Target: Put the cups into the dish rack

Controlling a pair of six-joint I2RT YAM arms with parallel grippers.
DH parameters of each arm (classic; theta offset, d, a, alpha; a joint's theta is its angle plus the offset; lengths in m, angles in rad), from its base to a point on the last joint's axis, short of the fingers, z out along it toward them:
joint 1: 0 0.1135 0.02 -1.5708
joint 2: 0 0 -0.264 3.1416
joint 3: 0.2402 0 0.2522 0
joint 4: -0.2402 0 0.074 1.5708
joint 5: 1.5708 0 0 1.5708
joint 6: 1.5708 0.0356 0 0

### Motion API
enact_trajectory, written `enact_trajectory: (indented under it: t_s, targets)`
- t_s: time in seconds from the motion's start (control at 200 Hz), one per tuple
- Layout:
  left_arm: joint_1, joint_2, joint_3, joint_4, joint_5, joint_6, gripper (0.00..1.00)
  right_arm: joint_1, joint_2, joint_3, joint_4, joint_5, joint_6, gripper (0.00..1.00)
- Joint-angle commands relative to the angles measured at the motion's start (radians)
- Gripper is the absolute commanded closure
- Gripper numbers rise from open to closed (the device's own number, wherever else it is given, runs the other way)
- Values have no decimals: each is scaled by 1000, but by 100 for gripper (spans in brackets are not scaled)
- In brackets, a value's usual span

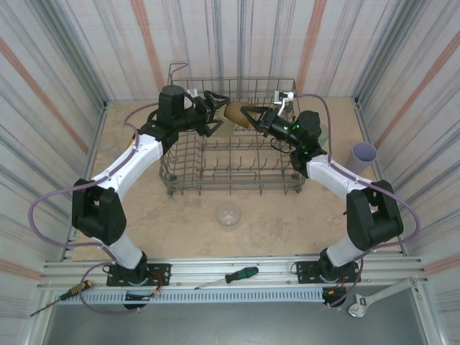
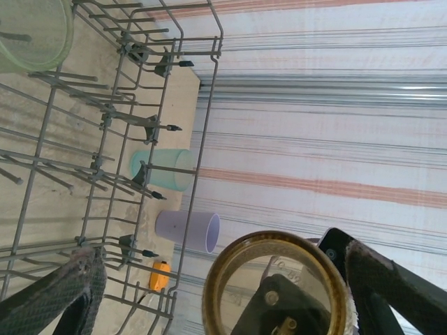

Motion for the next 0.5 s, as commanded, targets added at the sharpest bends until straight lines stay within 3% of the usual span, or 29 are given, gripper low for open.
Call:
enact_trajectory:
  t_s: [0.0,0.491]
  targets:
    - [-13,8,22,46,13,-24,11,9,18,3,66,-19,21,100]
    - [-36,14,-2,114,24,-55,45,8,61,37,95,-35,48,100]
